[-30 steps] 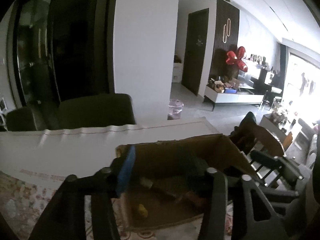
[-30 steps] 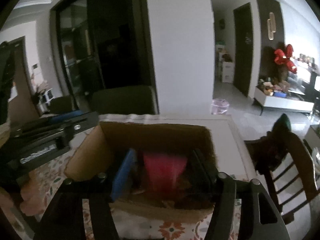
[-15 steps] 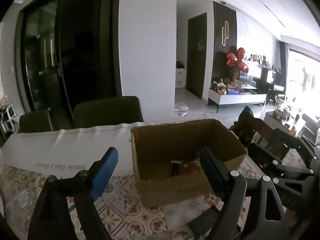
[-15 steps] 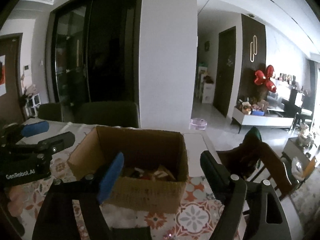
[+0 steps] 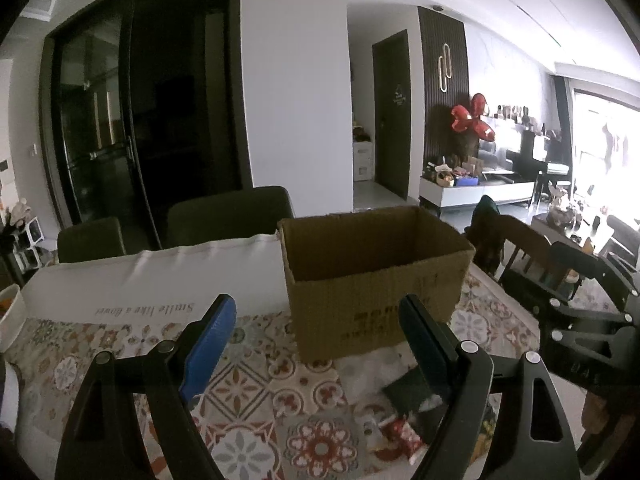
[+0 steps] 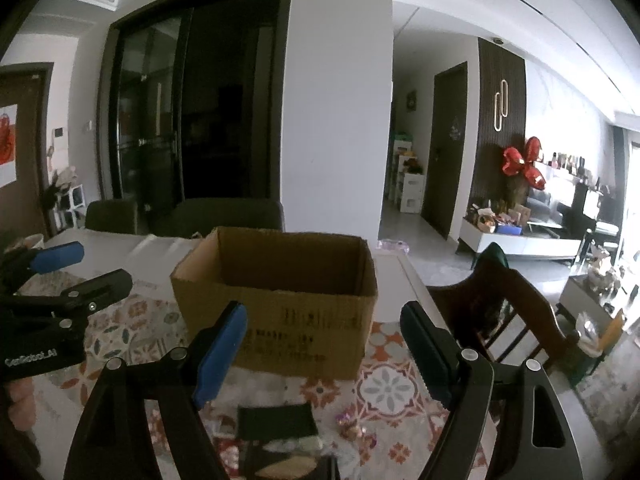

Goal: Organize snacks

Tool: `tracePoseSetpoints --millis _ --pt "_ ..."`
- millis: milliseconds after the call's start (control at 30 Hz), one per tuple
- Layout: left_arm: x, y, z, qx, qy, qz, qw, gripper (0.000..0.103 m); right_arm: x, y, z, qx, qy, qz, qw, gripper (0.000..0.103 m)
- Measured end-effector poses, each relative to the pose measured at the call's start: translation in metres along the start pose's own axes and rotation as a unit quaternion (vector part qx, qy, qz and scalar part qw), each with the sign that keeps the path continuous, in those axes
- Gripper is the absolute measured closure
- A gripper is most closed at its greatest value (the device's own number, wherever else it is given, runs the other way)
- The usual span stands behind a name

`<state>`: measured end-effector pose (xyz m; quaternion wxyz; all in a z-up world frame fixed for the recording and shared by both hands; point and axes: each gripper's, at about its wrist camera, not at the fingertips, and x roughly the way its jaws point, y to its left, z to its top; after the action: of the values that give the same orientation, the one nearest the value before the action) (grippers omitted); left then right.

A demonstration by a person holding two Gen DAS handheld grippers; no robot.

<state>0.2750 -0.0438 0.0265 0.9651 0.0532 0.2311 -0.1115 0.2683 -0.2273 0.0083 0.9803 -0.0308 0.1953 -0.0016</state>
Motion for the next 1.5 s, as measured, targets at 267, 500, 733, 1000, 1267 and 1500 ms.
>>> tracePoseSetpoints --millis 267,500,733,1000,1267,1500 --pt "-0.011 -0.009 -0.034 0.003 0.017 -0.014 0.9997 0.020 -0.019 0.000 -0.028 -0.003 0.017 -0.013 1.000 0.023" --pt "-0.009 -0.017 -0.057 0.006 0.041 -0.030 0.9987 0.020 -0.028 -0.001 -0.051 -0.016 0.039 -0.020 0.999 0.023" --pt "-0.003 -0.025 -0.078 0.015 0.066 -0.057 0.9961 0.020 -0.028 -0.002 -0.074 -0.015 0.074 -0.014 0.997 0.023" --pt "0.006 -0.032 -0.099 0.020 0.091 -0.081 0.9924 0.028 -0.023 0.003 -0.111 -0.011 0.120 -0.005 0.993 0.023" --pt "0.020 -0.040 -0.111 0.020 0.115 -0.098 0.9884 0.034 -0.014 0.005 -0.137 -0.004 0.148 0.011 0.989 0.012" --pt "0.043 -0.043 -0.120 0.000 0.150 -0.113 0.9823 0.038 -0.001 0.010 -0.151 -0.002 0.171 0.029 0.985 0.012"
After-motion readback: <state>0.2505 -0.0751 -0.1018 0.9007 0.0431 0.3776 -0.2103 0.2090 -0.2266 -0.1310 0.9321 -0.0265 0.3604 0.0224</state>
